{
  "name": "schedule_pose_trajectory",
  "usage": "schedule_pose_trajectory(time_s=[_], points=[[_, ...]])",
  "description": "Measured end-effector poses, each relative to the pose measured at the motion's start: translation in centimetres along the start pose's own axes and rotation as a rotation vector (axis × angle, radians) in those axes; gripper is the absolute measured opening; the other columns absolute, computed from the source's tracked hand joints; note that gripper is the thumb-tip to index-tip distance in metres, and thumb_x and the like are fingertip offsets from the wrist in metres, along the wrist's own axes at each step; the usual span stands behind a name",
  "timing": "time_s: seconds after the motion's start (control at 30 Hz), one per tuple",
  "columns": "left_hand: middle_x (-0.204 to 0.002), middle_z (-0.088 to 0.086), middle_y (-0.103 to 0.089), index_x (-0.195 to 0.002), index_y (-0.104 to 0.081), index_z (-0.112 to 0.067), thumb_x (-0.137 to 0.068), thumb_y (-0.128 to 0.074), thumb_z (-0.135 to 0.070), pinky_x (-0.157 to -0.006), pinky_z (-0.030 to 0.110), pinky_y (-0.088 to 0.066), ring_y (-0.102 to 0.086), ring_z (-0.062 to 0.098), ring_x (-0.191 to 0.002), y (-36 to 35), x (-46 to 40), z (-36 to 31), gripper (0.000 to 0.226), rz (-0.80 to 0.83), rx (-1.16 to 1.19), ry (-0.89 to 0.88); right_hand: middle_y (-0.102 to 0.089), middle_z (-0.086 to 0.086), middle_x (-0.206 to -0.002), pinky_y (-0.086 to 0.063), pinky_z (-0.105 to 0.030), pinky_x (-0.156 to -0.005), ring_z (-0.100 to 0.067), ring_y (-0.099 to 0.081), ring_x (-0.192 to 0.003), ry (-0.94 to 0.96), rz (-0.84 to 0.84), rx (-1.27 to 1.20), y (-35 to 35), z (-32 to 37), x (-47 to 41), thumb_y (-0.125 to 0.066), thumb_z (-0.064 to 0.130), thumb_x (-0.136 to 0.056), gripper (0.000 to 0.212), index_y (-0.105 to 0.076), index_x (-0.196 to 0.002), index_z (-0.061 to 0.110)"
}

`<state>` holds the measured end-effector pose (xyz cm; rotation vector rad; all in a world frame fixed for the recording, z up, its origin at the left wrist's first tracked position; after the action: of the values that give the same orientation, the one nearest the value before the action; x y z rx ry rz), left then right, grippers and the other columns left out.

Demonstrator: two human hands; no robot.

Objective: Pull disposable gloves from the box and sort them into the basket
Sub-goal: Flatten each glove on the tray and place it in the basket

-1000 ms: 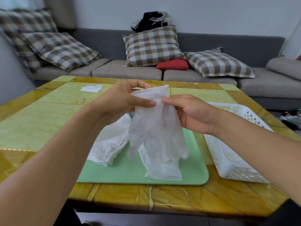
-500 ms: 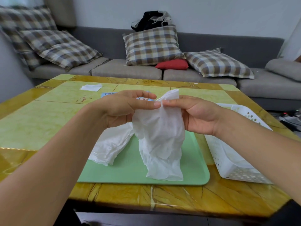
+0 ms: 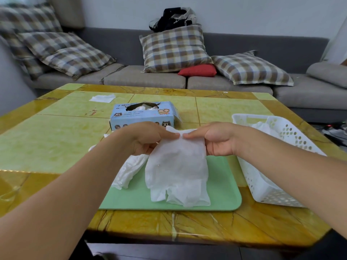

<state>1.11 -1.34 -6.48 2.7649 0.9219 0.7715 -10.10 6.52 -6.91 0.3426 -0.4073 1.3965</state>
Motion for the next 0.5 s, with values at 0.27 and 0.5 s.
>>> schedule_pose_trajectory(time_s=[0.27, 0.5], points=[[-0.091, -0.011, -0.078, -0.1, -0.075, -0.018, -0.093, -0.072, -0.015, -0.077, 0.022, -0.057, -0.074, 0.005, -0.086, 4.8, 8.1, -14.6, 0.009, -0.448, -0.018, -1.021, -0.076, -0.001, -0.091, -0.059, -0.034, -0.079, -0.016, -0.07, -0.086, 0.976, -0.383, 0.171, 3.0, 15.1, 7.7, -0.074, 0.013, -0.089, 0.005, -0.075, -0.092, 0.017], [-0.074, -0.021, -0.072, -0.084, -0.076, -0.028, -0.082, -0.082, -0.018, -0.069, 0.008, -0.047, -0.064, -0.008, -0.07, 0.8, 2.6, -6.5, 0.011, -0.223, -0.565, -0.721, -0.075, 0.0, -0.079, -0.055, -0.033, -0.072, -0.012, -0.066, -0.07, 0.749, -0.301, 0.934, 0.2, 6.1, 3.1, -0.077, 0.019, -0.088, 0.006, -0.077, -0.086, 0.012]])
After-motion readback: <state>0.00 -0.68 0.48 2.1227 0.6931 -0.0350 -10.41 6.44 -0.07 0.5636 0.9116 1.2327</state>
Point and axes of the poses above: each hand's wrist, its own x-axis away from the middle knuckle, its own y-axis out of the back of the hand, z = x × y, the point moved 10 cm from there along -x, towards the middle knuckle
